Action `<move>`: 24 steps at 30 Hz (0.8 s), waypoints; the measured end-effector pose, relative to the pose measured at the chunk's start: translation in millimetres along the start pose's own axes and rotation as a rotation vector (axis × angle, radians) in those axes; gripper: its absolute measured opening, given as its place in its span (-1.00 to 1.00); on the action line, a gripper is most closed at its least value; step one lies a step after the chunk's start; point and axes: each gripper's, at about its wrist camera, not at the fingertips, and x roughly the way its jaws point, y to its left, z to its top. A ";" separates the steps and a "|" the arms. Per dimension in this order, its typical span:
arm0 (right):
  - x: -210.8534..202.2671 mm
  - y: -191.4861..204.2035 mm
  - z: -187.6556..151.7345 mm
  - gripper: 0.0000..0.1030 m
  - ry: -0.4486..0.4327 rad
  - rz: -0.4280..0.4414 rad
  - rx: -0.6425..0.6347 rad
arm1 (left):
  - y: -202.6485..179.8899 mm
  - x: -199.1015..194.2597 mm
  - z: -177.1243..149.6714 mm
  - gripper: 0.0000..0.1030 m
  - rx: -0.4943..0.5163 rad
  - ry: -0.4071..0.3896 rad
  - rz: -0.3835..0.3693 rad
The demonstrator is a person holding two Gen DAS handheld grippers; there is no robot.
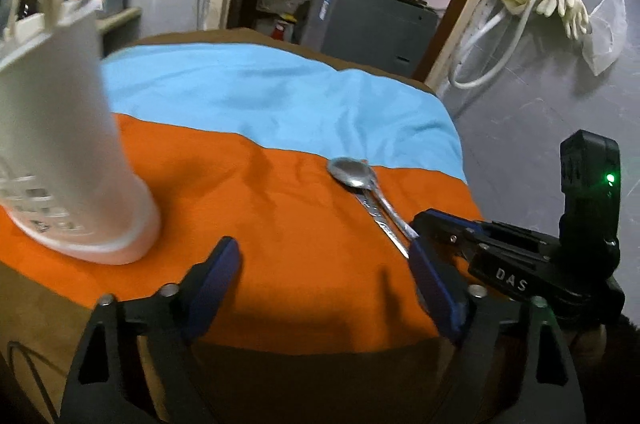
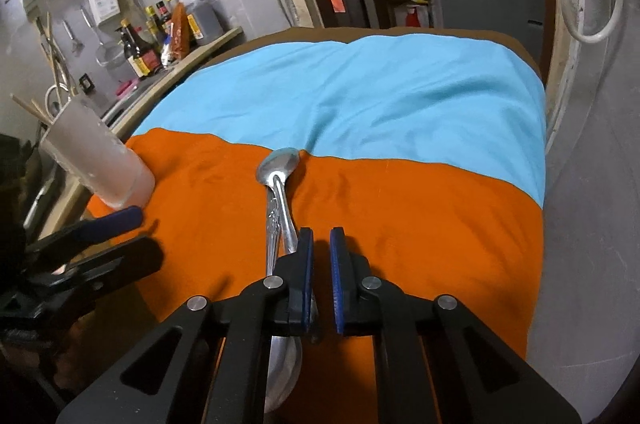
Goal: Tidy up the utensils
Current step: 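Close the right tool on the plain silver spoon on the cloth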
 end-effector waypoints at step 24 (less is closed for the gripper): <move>-7.6 1.5 -12.3 -0.89 0.029 -0.088 -0.099 | -11.4 27.4 12.7 -0.07 -0.029 0.098 -0.084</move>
